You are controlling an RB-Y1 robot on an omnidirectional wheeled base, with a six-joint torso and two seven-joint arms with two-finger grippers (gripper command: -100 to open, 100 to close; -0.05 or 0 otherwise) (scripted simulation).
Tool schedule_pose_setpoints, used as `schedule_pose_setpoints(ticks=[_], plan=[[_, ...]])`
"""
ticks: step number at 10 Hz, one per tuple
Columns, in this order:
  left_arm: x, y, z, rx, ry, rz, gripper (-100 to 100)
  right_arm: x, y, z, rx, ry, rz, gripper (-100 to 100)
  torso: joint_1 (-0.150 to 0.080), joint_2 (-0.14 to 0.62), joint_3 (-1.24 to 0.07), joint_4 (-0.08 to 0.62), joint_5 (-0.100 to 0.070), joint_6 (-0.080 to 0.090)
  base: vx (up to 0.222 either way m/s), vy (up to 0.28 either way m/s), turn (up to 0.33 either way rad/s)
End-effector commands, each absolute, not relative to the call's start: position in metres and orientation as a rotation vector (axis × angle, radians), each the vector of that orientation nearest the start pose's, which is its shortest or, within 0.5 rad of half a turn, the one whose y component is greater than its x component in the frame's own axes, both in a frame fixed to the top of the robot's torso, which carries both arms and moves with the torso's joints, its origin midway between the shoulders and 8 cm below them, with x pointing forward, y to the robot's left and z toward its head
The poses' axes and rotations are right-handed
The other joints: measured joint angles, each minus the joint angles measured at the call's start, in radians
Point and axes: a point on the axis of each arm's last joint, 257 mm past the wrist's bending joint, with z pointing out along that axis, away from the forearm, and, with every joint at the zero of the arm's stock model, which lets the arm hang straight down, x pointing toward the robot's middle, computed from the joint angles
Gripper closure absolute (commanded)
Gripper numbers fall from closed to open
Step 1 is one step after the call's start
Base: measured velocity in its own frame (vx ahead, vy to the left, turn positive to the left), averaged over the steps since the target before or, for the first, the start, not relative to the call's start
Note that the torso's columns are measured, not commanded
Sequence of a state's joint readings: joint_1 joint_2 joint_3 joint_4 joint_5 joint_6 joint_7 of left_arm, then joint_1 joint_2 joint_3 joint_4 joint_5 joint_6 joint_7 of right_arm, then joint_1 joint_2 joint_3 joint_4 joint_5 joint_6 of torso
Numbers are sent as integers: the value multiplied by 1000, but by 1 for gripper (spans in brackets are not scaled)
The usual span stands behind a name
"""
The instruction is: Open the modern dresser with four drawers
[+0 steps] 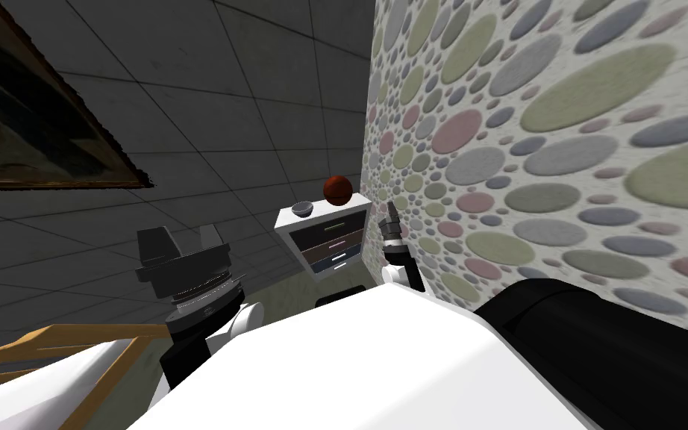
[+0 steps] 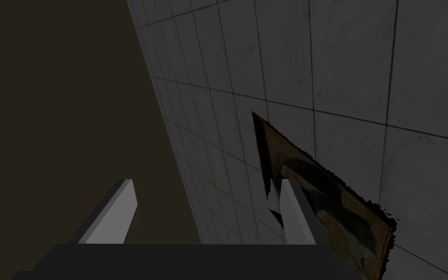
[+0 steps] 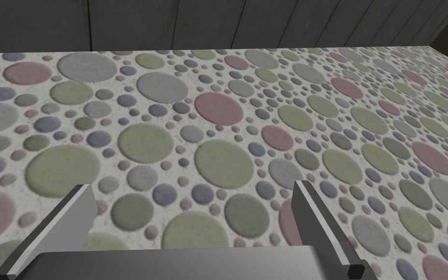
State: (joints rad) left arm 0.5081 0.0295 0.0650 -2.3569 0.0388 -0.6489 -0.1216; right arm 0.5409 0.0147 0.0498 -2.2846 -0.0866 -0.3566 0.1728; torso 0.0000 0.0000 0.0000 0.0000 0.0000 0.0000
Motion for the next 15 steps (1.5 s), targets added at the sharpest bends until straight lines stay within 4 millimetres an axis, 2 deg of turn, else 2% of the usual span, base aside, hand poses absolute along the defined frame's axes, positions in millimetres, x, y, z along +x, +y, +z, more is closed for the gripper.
schedule_pose_setpoints(ticks=[1,9,10,12,15], plan=[[294,289,82,-433,484,-1190,0,363,-280,-17,795,729,1197,0,0,40,-82,41,0,0,0,0,0],[294,289,82,-433,484,-1190,0,363,-280,-16,795,728,1197,0,0,618,-1234,617,0,0,0,0,0],[294,289,82,-433,484,-1190,0,364,-277,-18,760,769,1177,-100,0,691,-1382,691,0,0,9,12,-4],[294,289,82,-433,484,-1190,0,366,-273,-22,697,835,1128,-100,1,734,-1471,734,0,0,9,36,-11],[294,289,82,-433,484,-1190,0,371,-269,-30,577,941,1006,-100,1,738,-1476,738,0,0,8,66,-22]])
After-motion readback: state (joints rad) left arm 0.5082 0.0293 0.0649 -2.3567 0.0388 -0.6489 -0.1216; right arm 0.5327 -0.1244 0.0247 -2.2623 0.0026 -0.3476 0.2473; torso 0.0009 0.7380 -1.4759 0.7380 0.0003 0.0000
